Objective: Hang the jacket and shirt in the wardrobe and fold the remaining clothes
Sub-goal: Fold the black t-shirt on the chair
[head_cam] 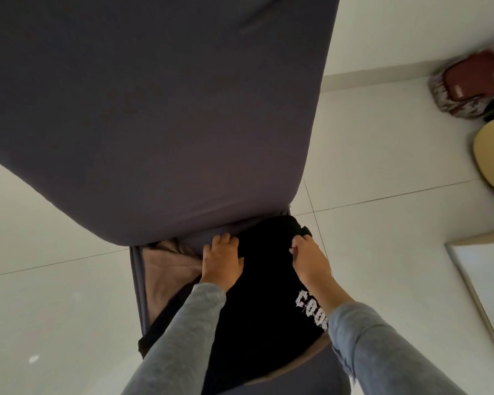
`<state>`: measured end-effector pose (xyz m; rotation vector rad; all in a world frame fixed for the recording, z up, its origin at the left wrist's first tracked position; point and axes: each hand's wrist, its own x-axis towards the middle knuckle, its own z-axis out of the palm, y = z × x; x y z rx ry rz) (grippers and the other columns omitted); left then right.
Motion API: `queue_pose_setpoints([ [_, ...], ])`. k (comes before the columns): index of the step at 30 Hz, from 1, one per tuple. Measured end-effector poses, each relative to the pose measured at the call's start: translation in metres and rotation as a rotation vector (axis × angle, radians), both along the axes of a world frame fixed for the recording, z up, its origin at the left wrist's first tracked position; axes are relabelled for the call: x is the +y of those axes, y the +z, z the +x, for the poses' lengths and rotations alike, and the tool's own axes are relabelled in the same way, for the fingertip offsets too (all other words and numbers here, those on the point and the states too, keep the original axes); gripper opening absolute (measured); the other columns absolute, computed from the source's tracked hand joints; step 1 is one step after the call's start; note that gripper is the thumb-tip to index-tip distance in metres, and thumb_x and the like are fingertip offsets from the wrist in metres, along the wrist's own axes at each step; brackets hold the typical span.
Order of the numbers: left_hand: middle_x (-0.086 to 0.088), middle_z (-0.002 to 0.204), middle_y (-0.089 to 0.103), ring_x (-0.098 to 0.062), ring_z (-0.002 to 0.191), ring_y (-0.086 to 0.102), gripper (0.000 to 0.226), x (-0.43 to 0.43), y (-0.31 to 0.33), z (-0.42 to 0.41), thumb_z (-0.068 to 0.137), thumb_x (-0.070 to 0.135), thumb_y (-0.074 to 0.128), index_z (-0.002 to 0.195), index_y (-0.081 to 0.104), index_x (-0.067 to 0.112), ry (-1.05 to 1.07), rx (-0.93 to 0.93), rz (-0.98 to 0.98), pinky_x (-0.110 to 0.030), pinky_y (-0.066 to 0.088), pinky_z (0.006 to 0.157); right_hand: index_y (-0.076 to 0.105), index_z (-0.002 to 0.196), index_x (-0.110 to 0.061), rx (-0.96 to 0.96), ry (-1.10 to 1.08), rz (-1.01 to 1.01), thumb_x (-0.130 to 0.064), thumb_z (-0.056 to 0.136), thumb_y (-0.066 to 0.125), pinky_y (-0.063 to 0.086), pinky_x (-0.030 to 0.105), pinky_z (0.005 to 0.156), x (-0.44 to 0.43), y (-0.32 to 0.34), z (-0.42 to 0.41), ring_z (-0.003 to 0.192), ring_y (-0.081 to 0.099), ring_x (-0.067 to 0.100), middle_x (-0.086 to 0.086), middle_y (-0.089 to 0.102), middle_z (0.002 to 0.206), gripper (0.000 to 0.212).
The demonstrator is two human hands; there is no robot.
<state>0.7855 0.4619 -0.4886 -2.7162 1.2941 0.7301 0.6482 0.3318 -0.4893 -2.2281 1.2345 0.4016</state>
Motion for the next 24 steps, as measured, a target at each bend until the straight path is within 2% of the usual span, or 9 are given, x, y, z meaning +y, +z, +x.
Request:
queue_pose_setpoints([
  [5,0.001,0.120,0.048,-0.021,0.117,0.040,0.035,0.002,0.021,-0.006,0.082,0.037,0.058,0.110,0.054,0.017,-0.103,0.095,-0.088,-0.033,0.032,0.095,0.052,0.097,-0.009,-0.001,0.020,-0.014,-0.007,0.093,0.042,0.037,0.030,0.062,-0.001,0.017,-0.012,0.077,0.045,0.018,0.000,0.038,0.091,0.011],
  [7,0.000,0.095,0.056,-0.021,0.098,0.052,0.017,0.003,0.039,-0.009,0.076,0.027,0.064,0.081,0.050,0.019,-0.008,0.313,-0.113,-0.030,0.038,0.080,0.050,0.090,-0.009,-0.052,-0.039,0.023,-0.004,0.092,0.041,0.038,0.029,0.063,0.003,0.028,-0.020,0.074,0.047,0.021,0.005,0.042,0.092,0.010],
  [9,0.002,0.076,0.049,-0.017,0.076,0.052,0.028,0.004,0.057,-0.012,0.070,0.016,0.068,0.069,0.040,0.020,0.145,0.584,-0.090,-0.026,0.037,0.064,0.045,0.084,-0.009,-0.109,-0.141,0.090,-0.002,0.092,0.037,0.035,0.026,0.057,0.009,0.045,-0.028,0.069,0.047,0.021,0.011,0.051,0.088,0.013],
  [12,0.003,0.088,0.057,-0.011,0.078,0.053,0.035,0.005,0.086,-0.020,0.066,0.024,0.077,0.081,0.045,0.022,0.374,0.833,-0.078,-0.023,0.042,0.069,0.047,0.084,-0.009,-0.251,-0.366,0.243,-0.002,0.095,0.039,0.036,0.018,0.049,0.020,0.074,-0.044,0.061,0.046,0.016,0.009,0.056,0.082,0.015],
  [14,0.004,0.101,0.064,-0.010,0.091,0.061,0.043,0.007,0.103,-0.027,0.068,0.038,0.079,0.100,0.056,0.022,0.464,0.950,-0.083,-0.023,0.047,0.081,0.050,0.079,-0.012,-0.332,-0.462,0.314,-0.001,0.091,0.043,0.049,0.028,0.062,0.027,0.091,-0.054,0.068,0.052,0.019,0.007,0.058,0.080,0.018],
  [16,0.005,0.107,0.066,-0.011,0.098,0.062,0.044,0.013,0.122,-0.037,0.075,0.041,0.074,0.111,0.062,0.021,0.430,0.961,-0.081,-0.021,0.045,0.085,0.053,0.073,-0.016,-0.379,-0.510,0.375,-0.001,0.088,0.048,0.054,0.041,0.080,0.034,0.113,-0.062,0.077,0.059,0.025,0.006,0.060,0.081,0.021],
  [20,0.003,0.097,0.063,-0.013,0.090,0.058,0.021,0.033,0.164,-0.054,0.080,0.015,0.064,0.099,0.062,0.023,0.445,0.899,-0.230,-0.019,0.044,0.071,0.059,0.072,-0.011,-0.470,-0.618,0.516,0.002,0.084,0.053,0.052,0.040,0.091,0.049,0.154,-0.069,0.088,0.065,0.025,0.008,0.064,0.081,0.018],
  [22,0.000,0.084,0.062,-0.019,0.086,0.058,0.021,0.044,0.186,-0.063,0.066,0.008,0.063,0.083,0.063,0.020,0.508,0.900,-0.330,-0.026,0.043,0.069,0.060,0.080,-0.003,-0.573,-0.740,0.676,0.003,0.087,0.053,0.053,0.034,0.089,0.057,0.175,-0.073,0.085,0.065,0.024,0.012,0.062,0.076,0.012],
  [24,-0.005,0.080,0.063,-0.024,0.084,0.059,0.030,0.057,0.210,-0.077,0.049,0.007,0.058,0.079,0.063,0.012,0.585,0.946,-0.394,-0.030,0.044,0.072,0.057,0.093,0.004,-0.649,-0.792,0.789,0.002,0.090,0.050,0.055,0.027,0.077,0.069,0.200,-0.077,0.078,0.063,0.022,0.012,0.060,0.075,0.008],
])
